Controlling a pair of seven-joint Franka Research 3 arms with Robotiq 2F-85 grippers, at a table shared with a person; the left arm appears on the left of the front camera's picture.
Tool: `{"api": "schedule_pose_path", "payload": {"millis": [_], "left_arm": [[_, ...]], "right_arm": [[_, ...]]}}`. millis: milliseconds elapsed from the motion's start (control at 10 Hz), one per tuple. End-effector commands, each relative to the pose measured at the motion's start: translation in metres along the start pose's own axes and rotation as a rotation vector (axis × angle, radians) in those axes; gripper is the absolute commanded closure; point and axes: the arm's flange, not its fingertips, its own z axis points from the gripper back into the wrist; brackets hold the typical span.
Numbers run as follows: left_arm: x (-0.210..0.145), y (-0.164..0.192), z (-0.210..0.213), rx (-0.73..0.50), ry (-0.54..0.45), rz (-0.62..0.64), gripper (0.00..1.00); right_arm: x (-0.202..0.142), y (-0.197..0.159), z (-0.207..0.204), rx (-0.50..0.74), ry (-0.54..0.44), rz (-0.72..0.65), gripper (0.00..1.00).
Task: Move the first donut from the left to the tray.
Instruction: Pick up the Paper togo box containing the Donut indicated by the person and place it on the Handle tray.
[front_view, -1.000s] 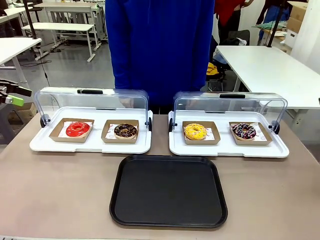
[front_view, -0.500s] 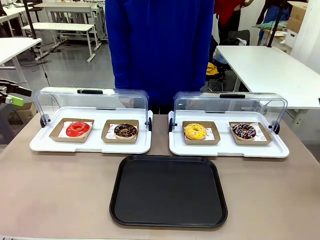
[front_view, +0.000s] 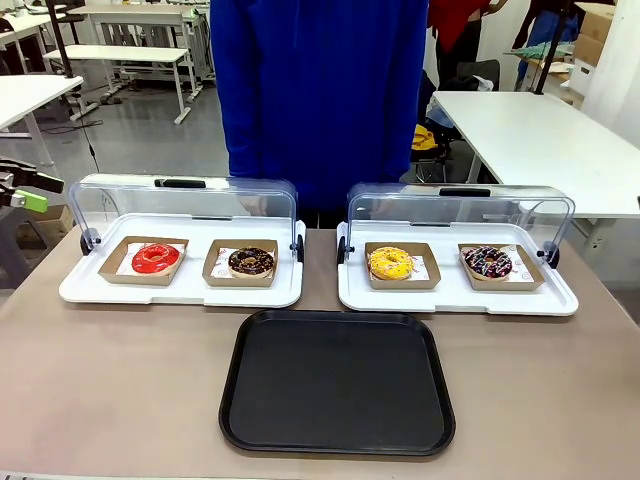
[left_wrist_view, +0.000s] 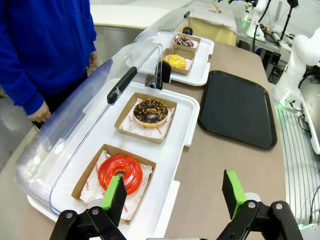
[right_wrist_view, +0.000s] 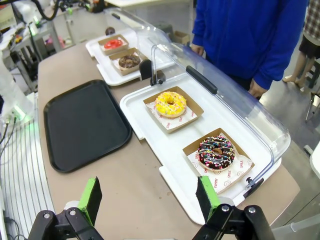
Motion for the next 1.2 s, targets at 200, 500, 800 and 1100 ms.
{"api": "schedule_pose_path", "payload": {"millis": [200,500,800,1100], "left_arm": [[0.0004,-0.0023,-0.0003,-0.003,-0.012,-0.004,0.00],[0.0004,-0.0023,-0.0003,-0.003,-0.012,-0.004,0.00],[0.0004,-0.0023,-0.0003,-0.003,-0.012,-0.004,0.00],[0.0004,-0.0023,-0.0003,-0.003,-0.012,-0.004,0.00]], "right_arm": [[0.0023,-0.0040,-0.0003,-0.001,-0.030,0.026,0.00],[0.0023,-0.0040,-0.0003,-0.001,-0.030,0.026,0.00],[0.0023,-0.0040,-0.0003,-0.001,-0.030,0.026,0.00],[0.0023,-0.0040,-0.0003,-0.001,-0.030,0.026,0.00]]}}
